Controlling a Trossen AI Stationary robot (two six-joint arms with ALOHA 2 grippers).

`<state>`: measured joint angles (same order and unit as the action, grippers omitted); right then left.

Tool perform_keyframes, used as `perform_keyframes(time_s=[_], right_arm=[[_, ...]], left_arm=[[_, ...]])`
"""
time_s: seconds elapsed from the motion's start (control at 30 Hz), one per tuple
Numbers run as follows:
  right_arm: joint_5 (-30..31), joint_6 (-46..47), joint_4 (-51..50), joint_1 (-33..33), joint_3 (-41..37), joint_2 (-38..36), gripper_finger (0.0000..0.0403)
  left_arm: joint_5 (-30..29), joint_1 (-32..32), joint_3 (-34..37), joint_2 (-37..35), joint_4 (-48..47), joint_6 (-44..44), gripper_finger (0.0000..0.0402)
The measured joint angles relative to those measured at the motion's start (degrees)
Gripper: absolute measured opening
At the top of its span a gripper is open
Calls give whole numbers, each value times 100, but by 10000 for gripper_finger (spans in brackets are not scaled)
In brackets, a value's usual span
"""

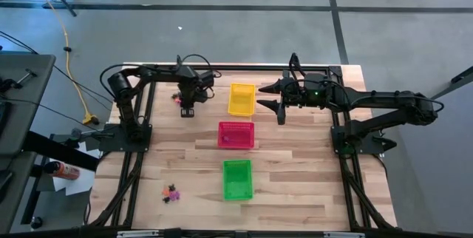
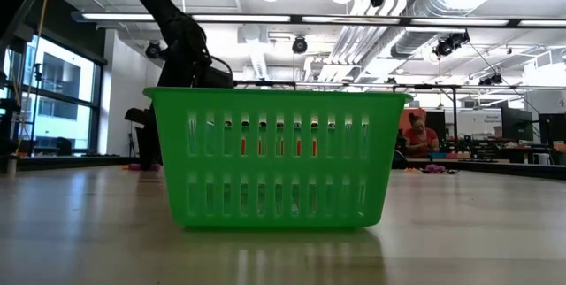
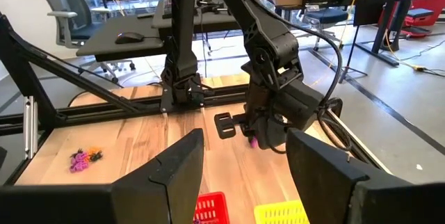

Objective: Sort Halloween decoration
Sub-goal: Put the purple skeleton toy into the red bin

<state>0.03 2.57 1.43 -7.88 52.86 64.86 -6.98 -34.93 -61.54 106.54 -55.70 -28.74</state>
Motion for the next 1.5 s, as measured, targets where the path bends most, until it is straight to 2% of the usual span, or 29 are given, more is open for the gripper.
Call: perform_keyframes(time_s=[0.2,0.3,0.47,0.6,0.8,0.97,1.1,1.23,1.5], right_arm=[[-2,-2,1,5,0,0,200],[-26,-2,2,7,0,0,200],[-35,-4,7,7,0,0,200],[-55,-6,159,7,0,0,200],[-161,-116,652,7,0,0,200],[-318,-302,966,7,0,-2,200],[-478,-292,1043,7,0,-2,200],[-652,-260,1042,7,0,-2,200],[-694,-262,1036,7,0,-2,200]], left_arm=[[410,-84,11,-396,173,-48,9],[954,-193,17,-795,37,-31,5],[2084,-259,17,-1771,223,182,3],[2606,-144,12,-2736,1020,845,1],[2780,461,9,-3915,2542,2201,1],[2522,1337,9,-4272,4041,3111,0],[1866,2052,9,-4224,4876,3159,0],[1478,2550,9,-4064,5388,3140,0],[1389,2693,9,-3848,5691,3063,0]])
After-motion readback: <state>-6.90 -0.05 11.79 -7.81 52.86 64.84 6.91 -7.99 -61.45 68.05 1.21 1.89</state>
